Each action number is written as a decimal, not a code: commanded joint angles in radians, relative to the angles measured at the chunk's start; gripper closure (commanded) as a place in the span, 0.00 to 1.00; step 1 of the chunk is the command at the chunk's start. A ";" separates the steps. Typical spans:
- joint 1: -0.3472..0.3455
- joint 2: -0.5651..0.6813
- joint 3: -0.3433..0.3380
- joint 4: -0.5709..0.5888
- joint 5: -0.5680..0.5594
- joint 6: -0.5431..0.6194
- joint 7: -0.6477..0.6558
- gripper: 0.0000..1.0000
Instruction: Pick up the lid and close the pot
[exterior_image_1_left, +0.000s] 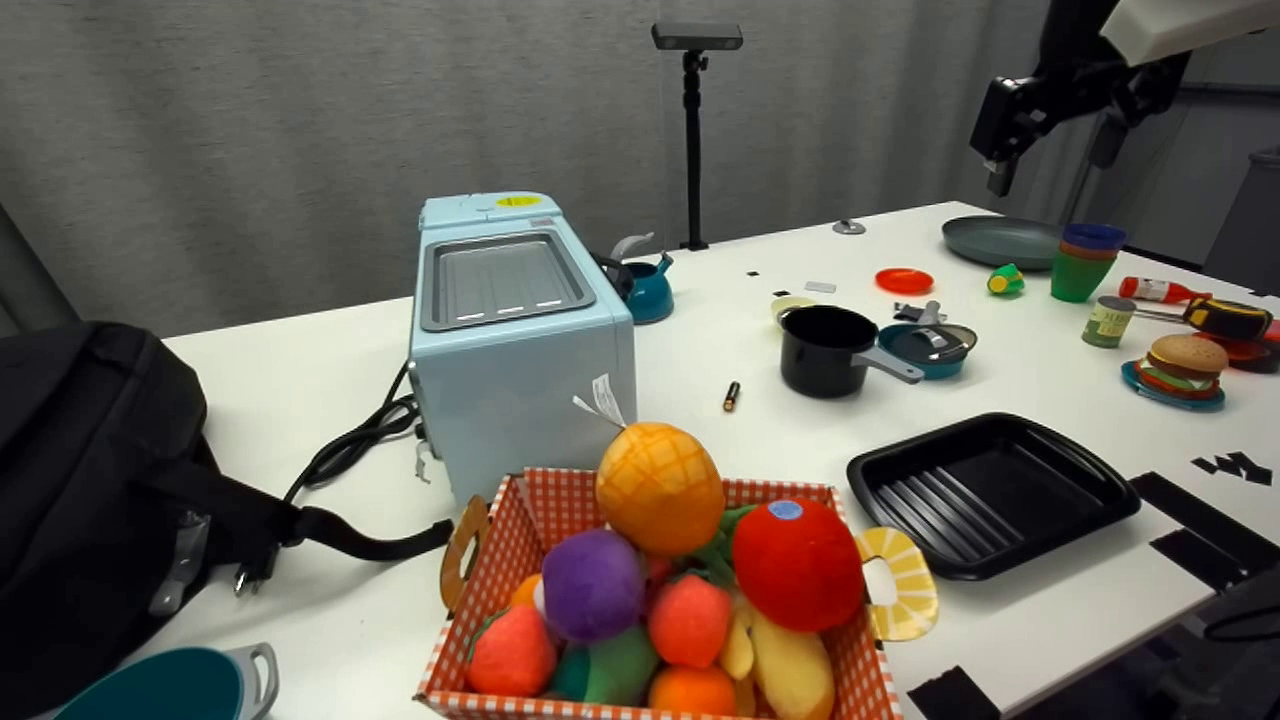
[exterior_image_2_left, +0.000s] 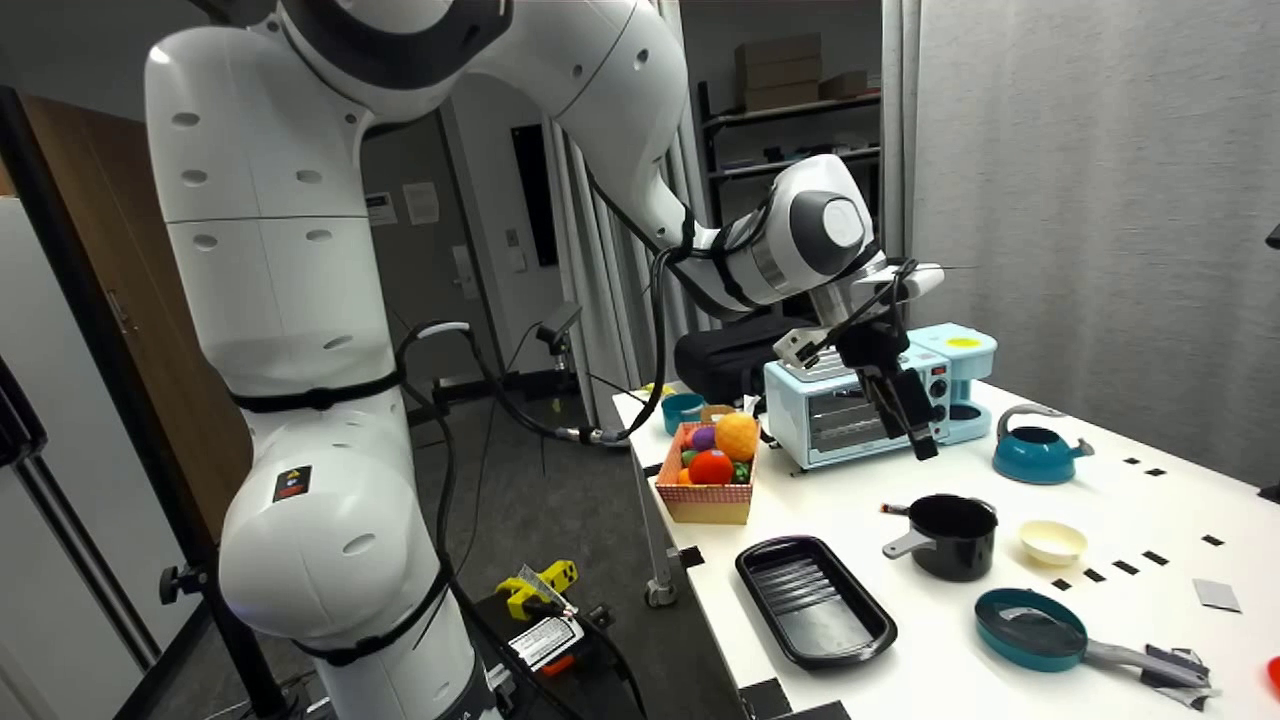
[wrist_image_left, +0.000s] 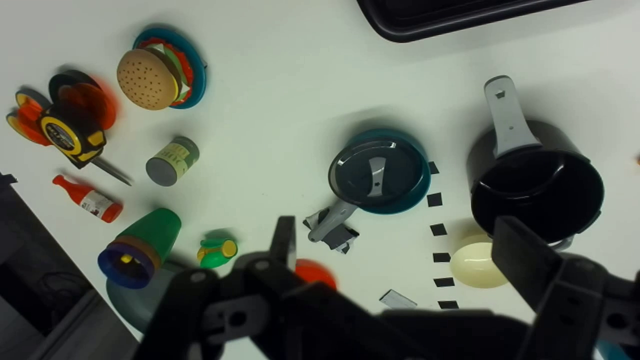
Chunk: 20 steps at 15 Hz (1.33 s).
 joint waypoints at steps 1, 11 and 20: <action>0.040 -0.001 -0.041 0.001 0.008 0.000 -0.007 0.00; 0.059 0.079 -0.085 0.047 0.011 0.023 0.056 0.00; 0.031 0.298 -0.128 0.274 0.216 -0.022 -0.203 0.00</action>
